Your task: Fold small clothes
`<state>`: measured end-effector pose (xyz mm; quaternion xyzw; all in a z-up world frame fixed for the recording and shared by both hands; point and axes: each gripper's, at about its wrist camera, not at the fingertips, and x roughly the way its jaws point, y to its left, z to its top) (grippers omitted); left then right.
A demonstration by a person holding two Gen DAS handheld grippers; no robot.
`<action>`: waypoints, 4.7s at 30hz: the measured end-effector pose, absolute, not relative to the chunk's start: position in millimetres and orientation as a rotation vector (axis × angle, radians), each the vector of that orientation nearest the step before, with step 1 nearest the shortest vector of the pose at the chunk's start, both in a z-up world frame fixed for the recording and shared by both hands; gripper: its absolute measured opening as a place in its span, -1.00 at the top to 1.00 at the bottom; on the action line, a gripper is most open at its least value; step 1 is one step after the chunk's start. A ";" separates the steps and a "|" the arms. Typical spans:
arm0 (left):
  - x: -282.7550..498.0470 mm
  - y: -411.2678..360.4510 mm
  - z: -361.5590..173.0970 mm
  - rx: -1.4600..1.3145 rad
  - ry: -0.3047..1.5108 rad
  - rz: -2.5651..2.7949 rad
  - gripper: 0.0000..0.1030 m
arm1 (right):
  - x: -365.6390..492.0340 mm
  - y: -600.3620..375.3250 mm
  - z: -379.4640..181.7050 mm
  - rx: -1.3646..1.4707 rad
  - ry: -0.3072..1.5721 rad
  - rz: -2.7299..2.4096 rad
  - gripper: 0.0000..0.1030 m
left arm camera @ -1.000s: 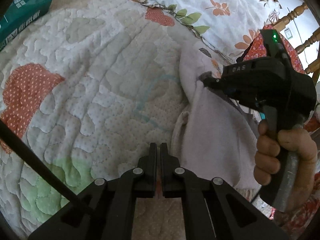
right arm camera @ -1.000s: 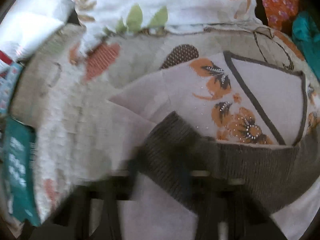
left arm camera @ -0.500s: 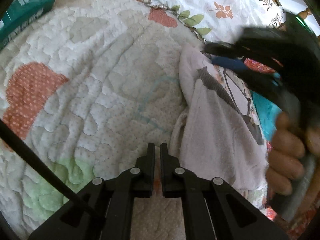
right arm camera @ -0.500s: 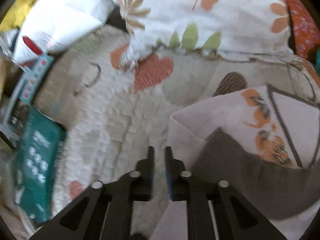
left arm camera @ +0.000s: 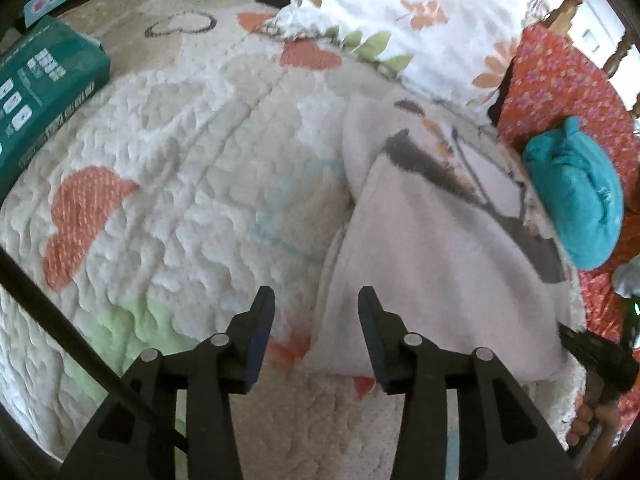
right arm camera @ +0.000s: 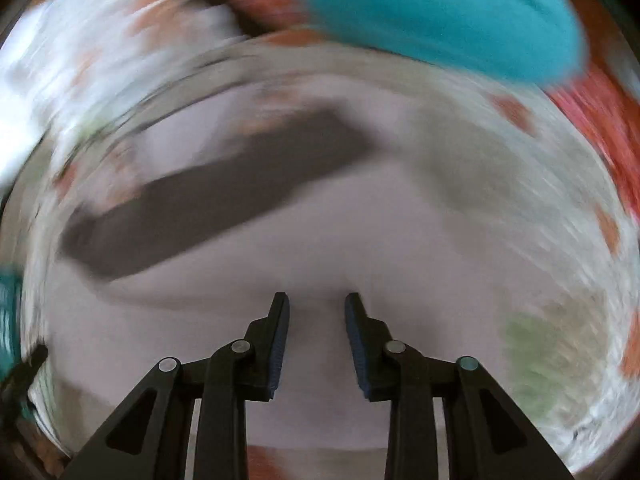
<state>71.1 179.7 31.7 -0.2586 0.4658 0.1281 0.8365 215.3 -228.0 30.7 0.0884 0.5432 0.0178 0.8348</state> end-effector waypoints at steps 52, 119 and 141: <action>62.7 56.8 50.0 -0.482 1.007 0.179 -0.04 | 164.4 -347.1 -8.4 0.745 0.924 0.308 0.12; 178.8 162.7 63.1 -0.464 0.941 0.083 0.07 | 197.2 -89.8 58.9 0.104 1.026 0.607 -0.20; 110.0 195.7 54.9 -0.645 0.917 0.119 -0.19 | 194.7 -81.0 53.4 0.221 1.064 0.717 -0.20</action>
